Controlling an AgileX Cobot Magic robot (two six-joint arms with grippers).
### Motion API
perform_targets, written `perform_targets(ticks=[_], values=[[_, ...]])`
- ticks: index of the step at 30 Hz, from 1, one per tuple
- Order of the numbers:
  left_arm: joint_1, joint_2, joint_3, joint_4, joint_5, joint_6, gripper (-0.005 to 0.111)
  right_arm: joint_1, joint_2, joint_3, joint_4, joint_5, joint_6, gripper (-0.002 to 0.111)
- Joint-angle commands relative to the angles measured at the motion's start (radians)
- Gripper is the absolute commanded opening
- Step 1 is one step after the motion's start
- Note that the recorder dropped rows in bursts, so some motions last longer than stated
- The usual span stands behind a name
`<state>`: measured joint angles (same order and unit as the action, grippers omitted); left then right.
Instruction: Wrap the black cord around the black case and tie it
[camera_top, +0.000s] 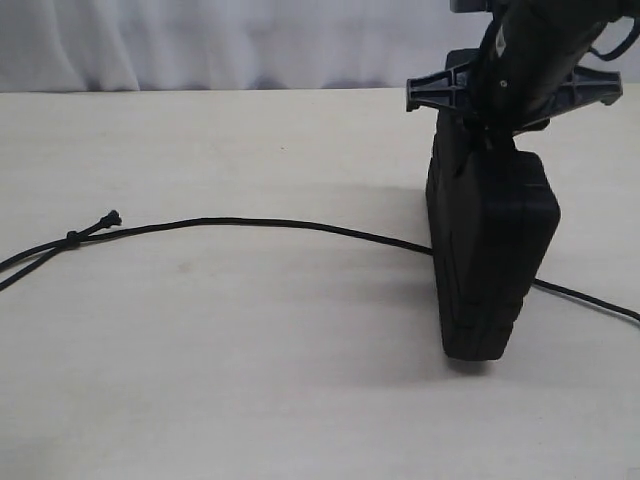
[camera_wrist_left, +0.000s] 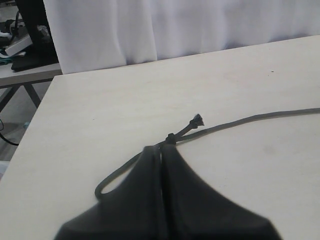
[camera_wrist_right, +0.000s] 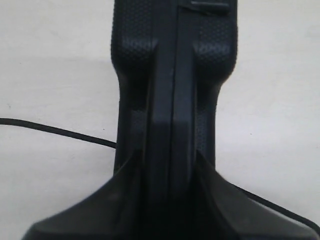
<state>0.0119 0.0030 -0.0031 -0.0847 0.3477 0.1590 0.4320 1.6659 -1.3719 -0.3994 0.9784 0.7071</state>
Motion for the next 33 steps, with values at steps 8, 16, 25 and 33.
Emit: perform_targets(ticks=[8, 16, 25, 33], values=[[-0.004, -0.003, 0.003, -0.002, -0.016, -0.002, 0.0, 0.003, -0.036, -0.03, 0.025, -0.183, 0.002, 0.004], [-0.004, -0.003, 0.003, -0.002, -0.016, -0.002, 0.0, 0.003, -0.026, -0.031, -0.046, -0.164, 0.004, 0.004], [-0.004, -0.003, 0.003, -0.002, -0.016, -0.002, 0.0, 0.003, 0.01, -0.051, -0.035, -0.192, 0.002, 0.004], [-0.004, -0.003, 0.003, -0.002, -0.016, -0.002, 0.0, 0.022, -0.013, -0.127, 0.115, -0.193, -0.098, 0.004]])
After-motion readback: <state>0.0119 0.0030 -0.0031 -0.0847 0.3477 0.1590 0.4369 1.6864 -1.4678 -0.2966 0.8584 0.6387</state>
